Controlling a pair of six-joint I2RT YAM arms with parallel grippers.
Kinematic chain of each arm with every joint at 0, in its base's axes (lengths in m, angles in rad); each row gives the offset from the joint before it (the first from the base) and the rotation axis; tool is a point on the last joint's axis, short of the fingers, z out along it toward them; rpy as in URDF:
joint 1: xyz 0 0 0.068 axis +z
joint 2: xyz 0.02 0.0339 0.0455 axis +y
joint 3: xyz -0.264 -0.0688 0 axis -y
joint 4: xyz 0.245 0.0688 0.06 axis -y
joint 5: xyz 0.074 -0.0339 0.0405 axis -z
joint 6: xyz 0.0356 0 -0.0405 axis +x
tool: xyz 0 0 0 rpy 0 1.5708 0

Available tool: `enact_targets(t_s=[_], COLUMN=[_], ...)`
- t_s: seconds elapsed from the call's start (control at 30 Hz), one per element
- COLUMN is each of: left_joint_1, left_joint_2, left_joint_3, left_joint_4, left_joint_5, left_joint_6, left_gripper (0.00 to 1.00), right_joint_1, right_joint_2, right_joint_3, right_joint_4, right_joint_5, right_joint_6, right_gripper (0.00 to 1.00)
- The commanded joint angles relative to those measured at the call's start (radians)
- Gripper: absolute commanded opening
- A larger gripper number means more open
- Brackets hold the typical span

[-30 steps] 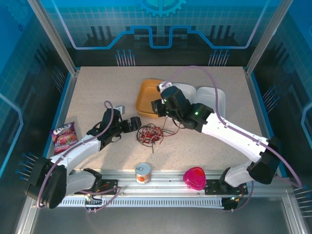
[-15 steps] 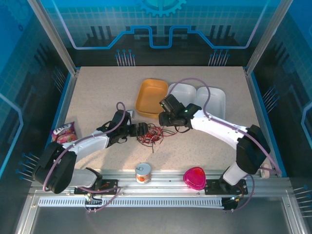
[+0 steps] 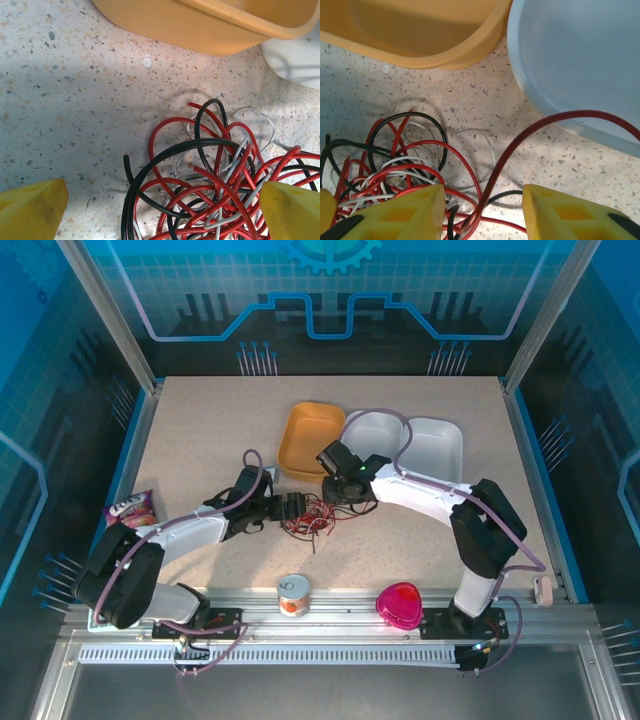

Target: Untangle the cables

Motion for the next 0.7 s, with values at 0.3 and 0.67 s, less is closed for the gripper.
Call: enact_targets(t_s=[0.3, 0.67], left_joint_1=[-0.01, -0.021], left_joint_2=[0.024, 0.056], left_joint_3=[0.023, 0.026], left_joint_4=[0.028, 0.045], left_joint_5=[-0.021, -0.007], left_joint_6=[-0.016, -0.02], left_gripper=[0.99, 0.82], right_joint_1=[0.027, 0.159], right_joint_2=[0.004, -0.181], right_joint_3=[0.02, 0.13], right_joint_4=[0.096, 0.054], right_joint_5=[0.029, 0.134], right_joint_6=[0.015, -0.168], right_gripper=[0.02, 0.0])
